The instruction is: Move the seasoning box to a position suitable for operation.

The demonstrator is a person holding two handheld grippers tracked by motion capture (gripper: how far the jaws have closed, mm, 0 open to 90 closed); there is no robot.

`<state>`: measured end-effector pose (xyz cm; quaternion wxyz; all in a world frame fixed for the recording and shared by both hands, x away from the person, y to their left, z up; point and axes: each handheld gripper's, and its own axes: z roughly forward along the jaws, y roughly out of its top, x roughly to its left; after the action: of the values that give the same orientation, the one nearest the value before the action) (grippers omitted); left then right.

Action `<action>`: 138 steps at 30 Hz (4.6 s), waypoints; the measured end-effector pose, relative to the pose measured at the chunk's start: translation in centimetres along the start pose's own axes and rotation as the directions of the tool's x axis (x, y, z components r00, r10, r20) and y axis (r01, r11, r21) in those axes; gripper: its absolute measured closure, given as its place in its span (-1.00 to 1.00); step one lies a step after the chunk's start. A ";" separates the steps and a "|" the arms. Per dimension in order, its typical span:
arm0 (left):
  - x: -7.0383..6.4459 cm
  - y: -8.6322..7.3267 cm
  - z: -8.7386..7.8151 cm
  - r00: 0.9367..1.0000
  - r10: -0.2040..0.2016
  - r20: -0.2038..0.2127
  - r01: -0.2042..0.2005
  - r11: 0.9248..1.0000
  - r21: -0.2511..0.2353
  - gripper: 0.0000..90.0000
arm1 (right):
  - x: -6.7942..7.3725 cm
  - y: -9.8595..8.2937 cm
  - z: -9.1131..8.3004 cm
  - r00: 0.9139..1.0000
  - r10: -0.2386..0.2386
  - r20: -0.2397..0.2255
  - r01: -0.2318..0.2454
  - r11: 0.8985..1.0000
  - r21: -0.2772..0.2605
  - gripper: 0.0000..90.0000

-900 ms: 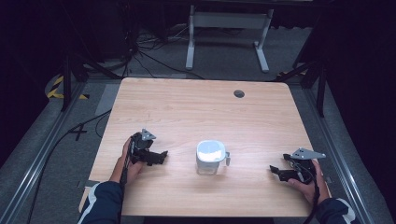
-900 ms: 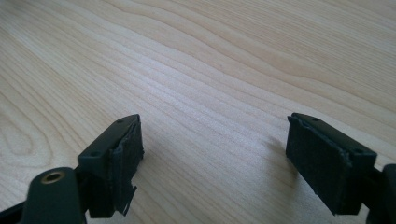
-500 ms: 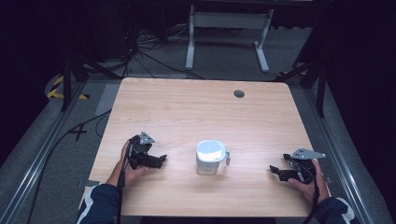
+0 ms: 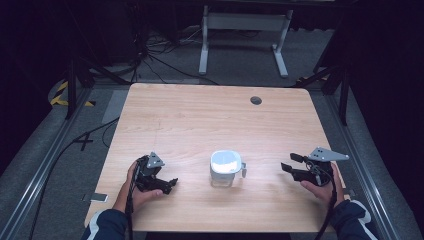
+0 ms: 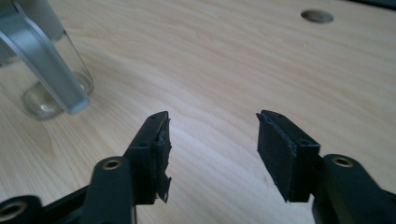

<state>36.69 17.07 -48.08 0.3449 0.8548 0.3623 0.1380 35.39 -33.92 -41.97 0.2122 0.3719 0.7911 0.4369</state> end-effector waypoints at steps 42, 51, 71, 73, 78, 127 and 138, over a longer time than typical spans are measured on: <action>-0.4 -0.4 -0.4 1.000 0.018 0.022 -0.019 1.000 0.006 -0.99 | 10.0 7.4 4.2 0.948 -0.224 -0.225 0.202 0.973 -0.115 0.71; -0.5 -0.3 -0.4 1.000 0.008 0.013 -0.008 1.000 0.001 -0.98 | 9.9 7.3 4.2 0.948 -0.225 -0.225 0.202 0.972 -0.121 0.74; -5.2 6.6 -4.0 0.979 0.197 0.057 -0.172 0.941 -0.291 0.79 | 9.5 7.1 4.1 0.949 -0.221 -0.225 0.199 0.973 -0.119 0.74; -5.5 7.0 -3.9 0.977 0.202 0.065 -0.175 0.940 -0.292 0.91 | 9.5 7.1 4.1 0.949 -0.222 -0.225 0.199 0.973 -0.120 0.74; -6.6 8.1 -3.4 0.966 0.249 0.062 -0.223 0.934 -0.280 0.99 | 9.5 7.1 4.1 0.948 -0.223 -0.228 0.200 0.972 -0.121 0.75; -10.7 14.6 -2.6 0.924 0.374 0.079 -0.338 0.896 -0.287 0.99 | 7.5 6.1 2.3 0.962 -0.211 -0.174 0.197 0.976 -0.092 0.57; -12.2 16.9 -2.0 0.903 0.420 0.090 -0.388 0.887 -0.253 0.98 | 5.8 4.4 0.9 0.972 -0.191 -0.136 0.185 0.981 -0.061 0.42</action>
<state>36.04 0.84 -34.81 0.4295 0.8737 0.1321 0.1862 34.11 -27.49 -38.74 0.2049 0.2582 0.8250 0.4590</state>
